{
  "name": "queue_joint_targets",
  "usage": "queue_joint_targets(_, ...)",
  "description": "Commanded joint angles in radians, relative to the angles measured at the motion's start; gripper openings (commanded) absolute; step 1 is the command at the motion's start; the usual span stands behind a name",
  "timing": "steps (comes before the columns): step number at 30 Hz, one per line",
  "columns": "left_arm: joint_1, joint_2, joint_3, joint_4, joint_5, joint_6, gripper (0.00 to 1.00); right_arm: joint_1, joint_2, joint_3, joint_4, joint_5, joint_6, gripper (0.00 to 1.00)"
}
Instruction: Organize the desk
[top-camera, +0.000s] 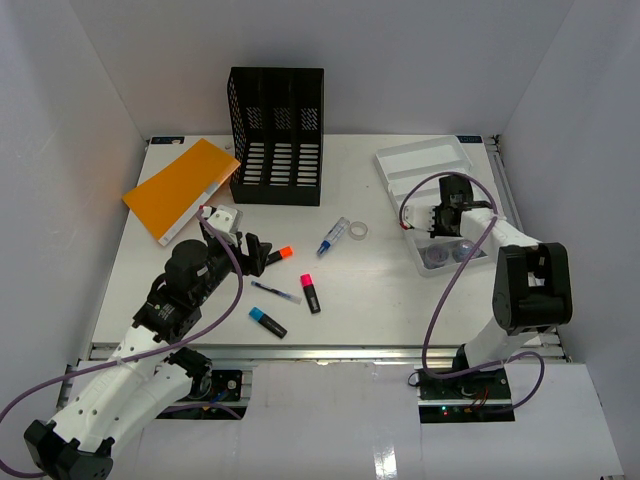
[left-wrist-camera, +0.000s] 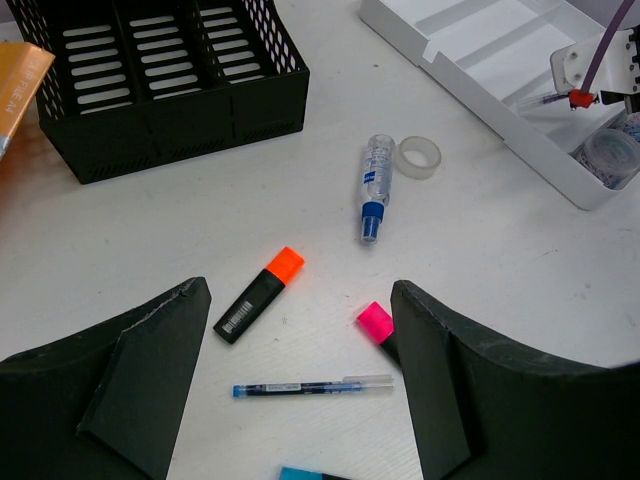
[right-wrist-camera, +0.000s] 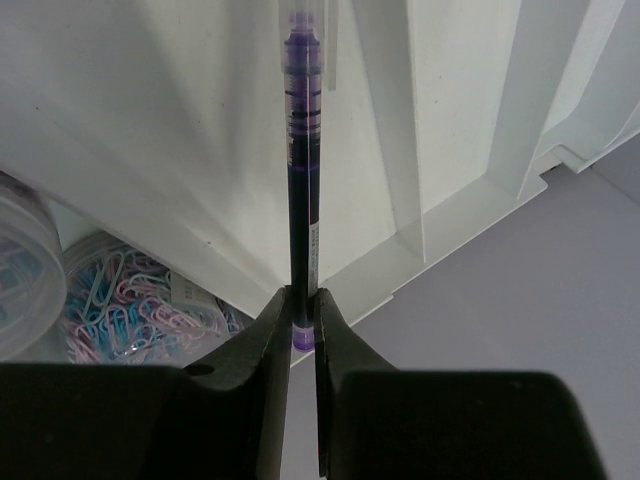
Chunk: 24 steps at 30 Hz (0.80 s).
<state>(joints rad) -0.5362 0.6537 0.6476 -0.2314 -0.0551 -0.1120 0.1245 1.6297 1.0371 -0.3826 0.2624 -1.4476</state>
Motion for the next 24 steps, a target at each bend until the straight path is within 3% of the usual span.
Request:
queue_joint_targets(1, 0.002, -0.003, -0.003, 0.021, 0.009, 0.006, 0.84, 0.016, 0.027, 0.012, 0.047, 0.052, -0.07, 0.13)
queue_joint_targets(8, 0.002, -0.003, -0.004, 0.02, 0.009, 0.007, 0.85, 0.027, 0.07, 0.046, 0.059, 0.089, -0.003, 0.46)
queue_joint_targets(12, 0.002, -0.003, -0.005, 0.021, 0.008, 0.006, 0.86, 0.027, 0.056, 0.058, 0.059, 0.094, 0.048, 0.54)
queue_joint_targets(16, 0.002, 0.0, -0.006, 0.021, 0.015, -0.004, 0.87, 0.027, 0.012, 0.091, 0.02, 0.066, 0.138, 0.55)
queue_joint_targets(19, 0.002, 0.009, -0.006, 0.02, 0.029, -0.022, 0.88, 0.027, -0.073, 0.137, -0.056, -0.028, 0.27, 0.55)
queue_joint_targets(24, 0.002, 0.06, 0.008, -0.026, 0.128, -0.184, 0.88, 0.027, -0.197, 0.192, -0.226, -0.503, 0.571, 0.54)
